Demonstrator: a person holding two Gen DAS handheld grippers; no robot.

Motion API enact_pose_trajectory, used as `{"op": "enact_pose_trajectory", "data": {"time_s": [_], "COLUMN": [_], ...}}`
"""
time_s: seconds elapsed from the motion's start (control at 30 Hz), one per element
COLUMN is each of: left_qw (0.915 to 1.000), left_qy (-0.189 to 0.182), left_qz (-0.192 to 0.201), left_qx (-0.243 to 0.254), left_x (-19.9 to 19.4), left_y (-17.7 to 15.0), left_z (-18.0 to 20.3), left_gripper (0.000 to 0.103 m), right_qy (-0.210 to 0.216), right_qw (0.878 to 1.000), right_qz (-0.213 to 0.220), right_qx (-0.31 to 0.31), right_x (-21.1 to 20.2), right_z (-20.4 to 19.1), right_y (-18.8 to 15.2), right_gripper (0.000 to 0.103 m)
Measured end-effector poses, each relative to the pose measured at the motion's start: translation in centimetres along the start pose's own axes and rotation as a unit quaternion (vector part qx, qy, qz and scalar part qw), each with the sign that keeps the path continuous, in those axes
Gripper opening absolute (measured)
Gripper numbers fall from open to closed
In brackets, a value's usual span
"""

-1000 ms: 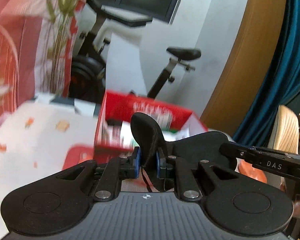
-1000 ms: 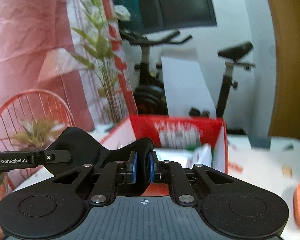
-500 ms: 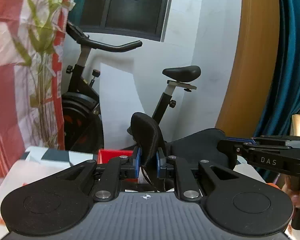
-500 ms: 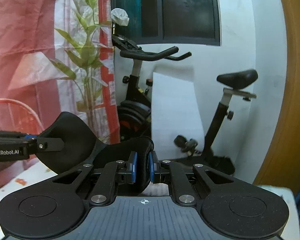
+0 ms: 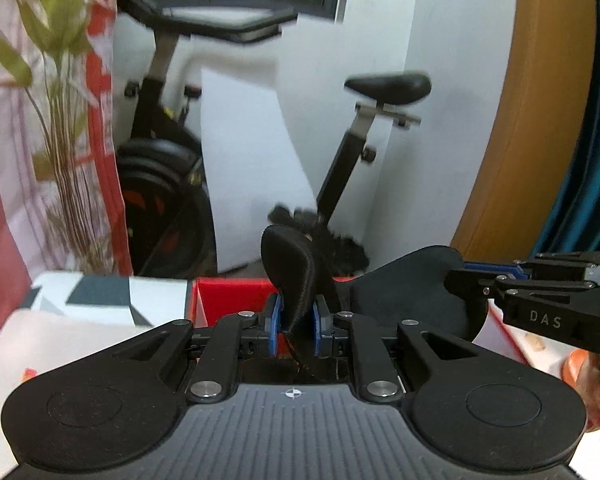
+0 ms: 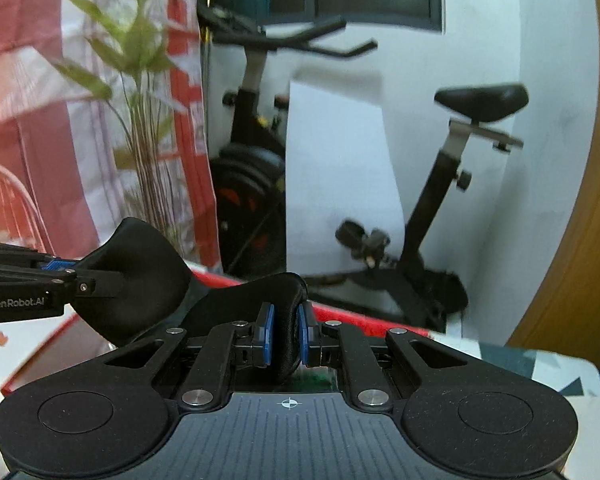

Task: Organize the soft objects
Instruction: 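Lift the black eye mask with both tools over the red box, then lower the eye mask into the red box and open both tools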

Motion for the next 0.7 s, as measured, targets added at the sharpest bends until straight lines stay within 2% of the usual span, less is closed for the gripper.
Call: {"op": "enact_pose_trajectory", "data": {"time_s": [0.23,0.43,0.7], "left_qw": [0.9982,0.9965,0.9959], "left_qy": [0.008,0.019,0.028], "left_qz": [-0.059,-0.078,-0.081], "left_qx": [0.012,0.024,0.03], "left_x": [3.3,4.1,3.8], "left_y": [-0.8,-1.2,-1.2], "left_z": [-0.3,-0.4,-0.4], "left_gripper": [0.023,0.033,0.048], "right_qy": [0.002,-0.006,-0.032], "right_qw": [0.998,0.997,0.995], "right_qz": [-0.05,-0.071,-0.082], "right_qx": [0.025,0.04,0.056], "right_x": [2.6,3.6,3.5], "right_z": [0.8,1.3,1.7], "right_y": [-1.3,-2.2,-2.7], "right_gripper": [0.012,0.015,0.026]}}
Point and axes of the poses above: each gripper's, at about its wrist camera, not at the fingertips, and x roughly the way its jaws point, z to its right, y to its top, the point moved 4 cm from there along x, roughly the way its jaws point, and after that the axes turned 12 degrees about -z, right-handed, at the moved point
